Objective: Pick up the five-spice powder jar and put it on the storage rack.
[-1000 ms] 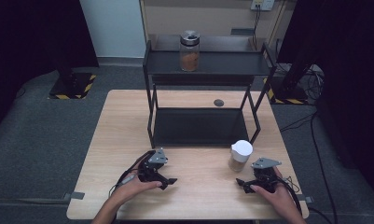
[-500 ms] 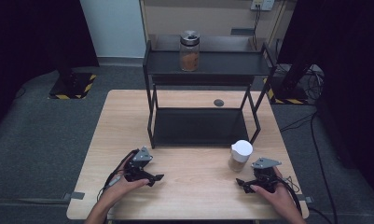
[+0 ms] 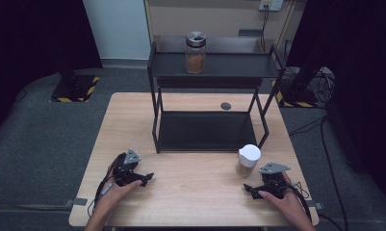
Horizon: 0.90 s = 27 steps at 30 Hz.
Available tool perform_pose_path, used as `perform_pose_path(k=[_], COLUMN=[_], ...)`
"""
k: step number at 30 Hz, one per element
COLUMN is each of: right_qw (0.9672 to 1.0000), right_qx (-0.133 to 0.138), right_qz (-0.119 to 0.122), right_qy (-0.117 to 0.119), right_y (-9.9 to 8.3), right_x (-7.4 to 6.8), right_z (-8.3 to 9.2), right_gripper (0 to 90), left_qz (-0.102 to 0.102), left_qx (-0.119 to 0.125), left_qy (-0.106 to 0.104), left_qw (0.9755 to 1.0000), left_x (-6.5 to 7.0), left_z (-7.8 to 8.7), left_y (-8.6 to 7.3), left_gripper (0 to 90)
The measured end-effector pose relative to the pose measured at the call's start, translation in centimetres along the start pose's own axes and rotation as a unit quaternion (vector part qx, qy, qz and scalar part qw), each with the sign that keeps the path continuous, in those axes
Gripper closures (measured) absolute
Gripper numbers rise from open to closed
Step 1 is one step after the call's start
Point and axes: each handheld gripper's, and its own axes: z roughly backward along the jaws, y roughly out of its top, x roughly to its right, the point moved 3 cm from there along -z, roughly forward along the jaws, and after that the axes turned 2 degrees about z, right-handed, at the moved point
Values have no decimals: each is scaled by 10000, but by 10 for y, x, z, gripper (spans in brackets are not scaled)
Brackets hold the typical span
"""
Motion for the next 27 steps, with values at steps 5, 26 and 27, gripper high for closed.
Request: perform_pose_path(k=[5,26,27], right_qw=[10000,10000,10000], right_qx=[0,0,-2], right_qz=[2,1,5], right_qy=[0,-1,-2], right_y=[0,0,0], right_x=[0,0,0], right_z=[0,0,0], right_gripper=[11,11,11], left_qz=[79,403,384], left_qx=[-35,-88,-91], left_qy=[165,624,628], left_qw=[9998,9972,9972], left_x=[-3,-7,-6], left_z=[3,6,6], left_y=[-5,-14,-13], left_gripper=[63,45,45])
